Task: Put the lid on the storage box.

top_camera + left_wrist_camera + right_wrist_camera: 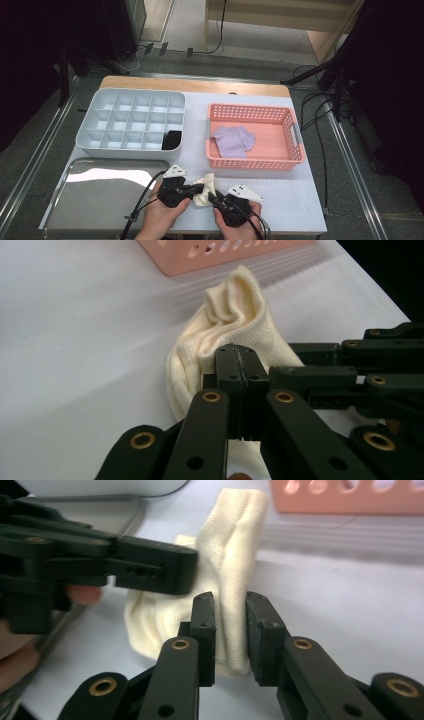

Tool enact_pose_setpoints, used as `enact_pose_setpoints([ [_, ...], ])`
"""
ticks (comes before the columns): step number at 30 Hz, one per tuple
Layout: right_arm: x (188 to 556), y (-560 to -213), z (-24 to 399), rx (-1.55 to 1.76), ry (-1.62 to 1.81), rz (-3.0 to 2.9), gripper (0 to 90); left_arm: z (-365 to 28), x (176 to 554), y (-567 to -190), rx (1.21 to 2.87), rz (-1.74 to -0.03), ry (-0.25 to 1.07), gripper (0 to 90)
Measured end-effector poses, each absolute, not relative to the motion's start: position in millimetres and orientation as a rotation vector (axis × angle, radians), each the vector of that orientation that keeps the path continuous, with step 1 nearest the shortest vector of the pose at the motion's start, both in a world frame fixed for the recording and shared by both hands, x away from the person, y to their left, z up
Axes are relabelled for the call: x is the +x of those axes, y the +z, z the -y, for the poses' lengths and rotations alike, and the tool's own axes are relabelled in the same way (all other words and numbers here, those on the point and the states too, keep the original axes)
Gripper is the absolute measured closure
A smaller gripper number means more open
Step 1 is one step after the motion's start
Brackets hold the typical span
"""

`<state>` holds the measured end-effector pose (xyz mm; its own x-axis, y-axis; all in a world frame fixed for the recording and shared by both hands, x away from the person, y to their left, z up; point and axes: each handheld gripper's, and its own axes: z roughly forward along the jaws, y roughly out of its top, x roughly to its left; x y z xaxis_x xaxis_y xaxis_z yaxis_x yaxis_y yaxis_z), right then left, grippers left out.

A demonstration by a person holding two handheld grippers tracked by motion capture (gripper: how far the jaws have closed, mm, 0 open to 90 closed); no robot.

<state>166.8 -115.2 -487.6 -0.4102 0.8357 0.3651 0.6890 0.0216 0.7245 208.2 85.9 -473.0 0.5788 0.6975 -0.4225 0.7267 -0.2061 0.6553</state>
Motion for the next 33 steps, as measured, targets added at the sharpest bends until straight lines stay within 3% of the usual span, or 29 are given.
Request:
enact_pose_setpoints([
  [5,168,-486,115,1.57,1.295,-2.106,76.2,-88,205,-466,1.904,-1.132,-0.041,81.3],
  [11,168,-483,120,1.561,1.3,-2.094,76.0,-83,205,-470,1.937,-1.116,-0.071,90.0],
  [19,168,-479,127,1.571,1.406,-2.086,70.0,-81,205,-476,1.974,-1.119,-0.062,90.0],
  [33,161,-471,117,1.57,1.5,-2.122,76.7,-80,205,-477,1.979,-1.122,-0.049,90.0],
])
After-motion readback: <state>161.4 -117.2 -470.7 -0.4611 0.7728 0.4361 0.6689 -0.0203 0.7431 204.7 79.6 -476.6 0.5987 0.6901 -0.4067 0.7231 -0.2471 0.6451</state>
